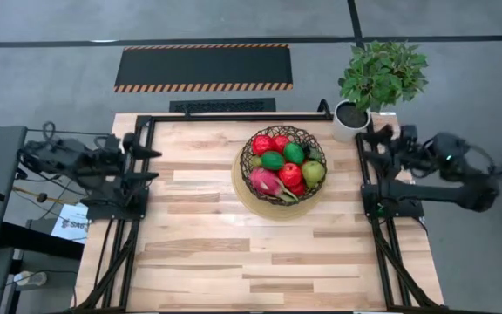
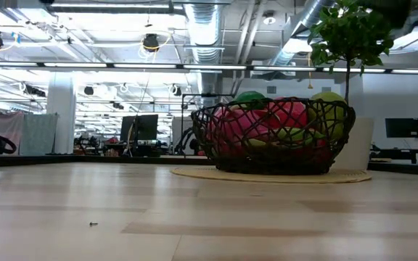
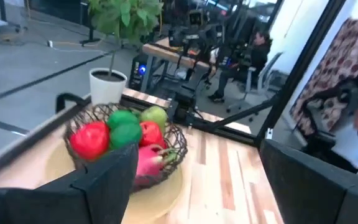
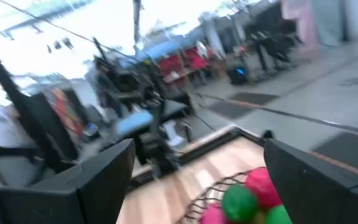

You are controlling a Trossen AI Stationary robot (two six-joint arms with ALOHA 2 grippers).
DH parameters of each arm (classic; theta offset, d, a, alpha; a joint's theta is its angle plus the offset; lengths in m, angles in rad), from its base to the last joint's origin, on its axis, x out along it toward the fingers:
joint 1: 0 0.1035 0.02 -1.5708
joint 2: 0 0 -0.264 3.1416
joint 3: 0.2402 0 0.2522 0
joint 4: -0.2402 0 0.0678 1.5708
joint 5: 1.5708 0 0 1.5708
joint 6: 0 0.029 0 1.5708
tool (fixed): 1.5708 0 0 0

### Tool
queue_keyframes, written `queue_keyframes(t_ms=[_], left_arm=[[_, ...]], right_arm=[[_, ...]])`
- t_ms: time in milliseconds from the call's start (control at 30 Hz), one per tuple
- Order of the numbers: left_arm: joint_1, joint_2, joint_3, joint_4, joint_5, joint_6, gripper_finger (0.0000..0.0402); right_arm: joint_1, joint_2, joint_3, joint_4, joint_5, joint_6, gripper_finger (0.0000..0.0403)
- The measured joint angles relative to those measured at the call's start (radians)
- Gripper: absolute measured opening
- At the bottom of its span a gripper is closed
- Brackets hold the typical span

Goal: Build produce basket
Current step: Return to Home Position

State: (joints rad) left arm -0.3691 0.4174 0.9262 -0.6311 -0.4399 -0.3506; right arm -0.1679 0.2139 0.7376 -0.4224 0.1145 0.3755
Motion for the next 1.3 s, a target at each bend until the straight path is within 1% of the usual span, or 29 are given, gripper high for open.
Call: queue_keyframes(t_ms=[100, 167, 200, 267, 367, 433, 467, 533, 600, 667, 733, 767, 833, 967, 1033, 1100, 1200, 1300], left_arm=[[0.000, -0.116, -0.161, 0.089, 0.020, -0.039, 0.0324], [0.000, -0.192, -0.256, 0.132, 0.024, -0.071, 0.0324], [0.000, -0.231, -0.298, 0.143, 0.024, -0.084, 0.0324], [0.000, -0.306, -0.370, 0.158, 0.023, -0.102, 0.0324], [0.000, -0.416, -0.459, 0.153, -0.007, -0.132, 0.0324], [0.000, -0.414, -0.492, 0.137, -0.036, -0.144, 0.0324], [0.000, -0.408, -0.494, 0.087, -0.043, -0.147, 0.0324], [0.000, -0.398, -0.495, 0.056, -0.042, -0.169, 0.0324], [0.000, -0.393, -0.509, 0.049, -0.054, -0.185, 0.0324], [0.001, -0.414, -0.539, 0.042, -0.037, -0.187, 0.0324], [0.000, -0.417, -0.575, 0.080, -0.058, -0.197, 0.0324], [0.000, -0.416, -0.603, 0.070, -0.066, -0.216, 0.0324], [0.000, -0.413, -0.667, 0.095, -0.070, -0.243, 0.0324], [0.000, -0.415, -0.779, 0.197, 0.001, -0.271, 0.0324], [0.000, -0.409, -0.786, 0.236, -0.001, -0.249, 0.0324], [-0.001, -0.417, -0.786, 0.304, 0.005, -0.174, 0.0324], [-0.003, -0.413, -0.786, 0.400, 0.105, -0.081, 0.0324], [-0.003, -0.417, -0.801, 0.436, 0.211, -0.034, 0.0324]], right_arm=[[0.025, -0.145, -0.193, 0.122, -0.013, 0.044, 0.0374], [0.045, -0.211, -0.313, 0.200, -0.012, 0.074, 0.0375], [0.056, -0.209, -0.366, 0.263, -0.013, 0.085, 0.0375], [0.083, -0.205, -0.444, 0.311, -0.017, 0.081, 0.0374], [0.122, -0.167, -0.533, 0.500, -0.012, 0.066, 0.0374], [0.147, -0.161, -0.603, 0.549, 0.003, 0.036, 0.0374], [0.155, -0.161, -0.627, 0.580, 0.014, 0.012, 0.0374], [0.168, -0.167, -0.669, 0.680, 0.028, -0.010, 0.0374], [0.178, -0.175, -0.720, 0.688, 0.059, -0.016, 0.0374], [0.182, -0.171, -0.729, 0.634, 0.079, 0.013, 0.0374], [0.190, -0.175, -0.729, 0.565, 0.124, 0.060, 0.0374], [0.192, -0.175, -0.729, 0.541, 0.139, 0.079, 0.0374], [0.200, -0.174, -0.729, 0.527, 0.148, 0.092, 0.0374], [0.218, -0.176, -0.729, 0.518, 0.149, 0.080, 0.0374], [0.222, -0.176, -0.729, 0.517, 0.149, 0.072, 0.0374], [0.222, -0.176, -0.730, 0.518, 0.149, 0.072, 0.0374], [0.222, -0.176, -0.730, 0.509, 0.149, 0.071, 0.0374], [0.222, -0.176, -0.730, 0.496, 0.149, 0.069, 0.0374]])
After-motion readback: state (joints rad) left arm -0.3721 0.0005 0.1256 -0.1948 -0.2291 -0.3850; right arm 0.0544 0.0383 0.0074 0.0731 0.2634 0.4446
